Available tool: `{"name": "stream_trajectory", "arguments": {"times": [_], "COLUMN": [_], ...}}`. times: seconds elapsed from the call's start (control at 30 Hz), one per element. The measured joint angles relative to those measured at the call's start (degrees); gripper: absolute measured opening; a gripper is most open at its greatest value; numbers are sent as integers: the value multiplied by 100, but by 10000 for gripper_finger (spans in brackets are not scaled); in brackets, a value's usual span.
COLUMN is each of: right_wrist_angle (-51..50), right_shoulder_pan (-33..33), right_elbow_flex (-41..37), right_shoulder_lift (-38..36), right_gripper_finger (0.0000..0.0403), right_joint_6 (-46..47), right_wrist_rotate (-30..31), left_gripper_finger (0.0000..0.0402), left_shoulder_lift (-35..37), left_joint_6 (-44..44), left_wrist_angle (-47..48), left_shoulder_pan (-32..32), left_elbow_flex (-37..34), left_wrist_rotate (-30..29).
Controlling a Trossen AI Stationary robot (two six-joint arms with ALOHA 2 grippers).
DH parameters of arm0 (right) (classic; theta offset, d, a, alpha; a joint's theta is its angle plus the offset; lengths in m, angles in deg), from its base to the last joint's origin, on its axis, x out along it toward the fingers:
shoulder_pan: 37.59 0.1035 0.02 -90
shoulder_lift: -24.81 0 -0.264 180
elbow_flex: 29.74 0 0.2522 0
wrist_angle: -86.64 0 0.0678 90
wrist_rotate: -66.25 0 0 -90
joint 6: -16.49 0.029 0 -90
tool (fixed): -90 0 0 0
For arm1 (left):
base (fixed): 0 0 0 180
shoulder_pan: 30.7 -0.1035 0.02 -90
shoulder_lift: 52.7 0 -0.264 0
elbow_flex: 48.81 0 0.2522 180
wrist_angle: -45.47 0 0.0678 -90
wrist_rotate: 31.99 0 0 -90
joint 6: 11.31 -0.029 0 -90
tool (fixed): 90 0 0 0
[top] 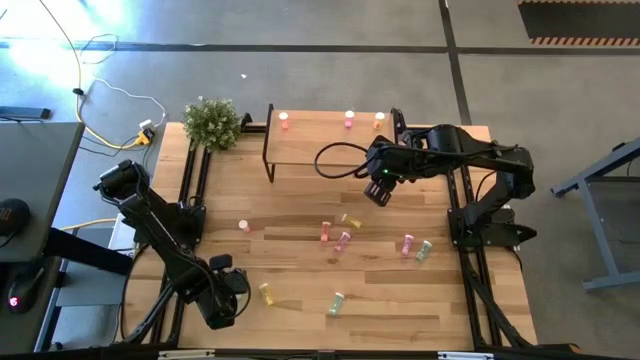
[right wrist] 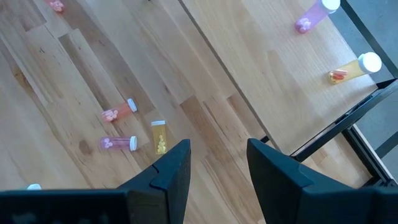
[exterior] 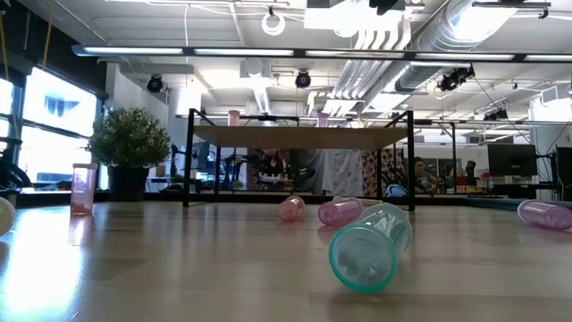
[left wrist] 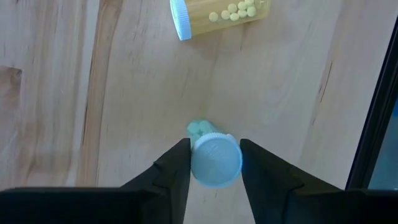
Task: Pick and place medicine bottles onto shelf by color
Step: Put the bottom left blue pill bottle on the shelf
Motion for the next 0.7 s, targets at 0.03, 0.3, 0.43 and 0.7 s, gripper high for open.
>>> {"name": "stream_trajectory", "arguments": {"times": [0.03,0.3,0.43,0.7], "right_wrist_angle": [1,0,0,29], "right_shoulder_pan": [0,0,0,-17], "right_elbow_flex": [0,0,0,2], "right_shoulder_lift": [0,0,0,-50], "right_gripper_finger": [149,149,149,149], "right_joint_6": [0,0,0,-216], "right_wrist_rotate": [0,0,-11,-38], "left_gripper_finger": [111,117,117,117], "left_shoulder_lift": [0,0,13,17], "left_joint_6": [0,143,-12,-1046], "left_wrist_angle": [-4,1,-2,-6], "left_shoulder_pan": [0,-28,-199,-1233], "left_elbow_flex": [0,41,237,960], "left_wrist_rotate": [0,9,15,-42]}}
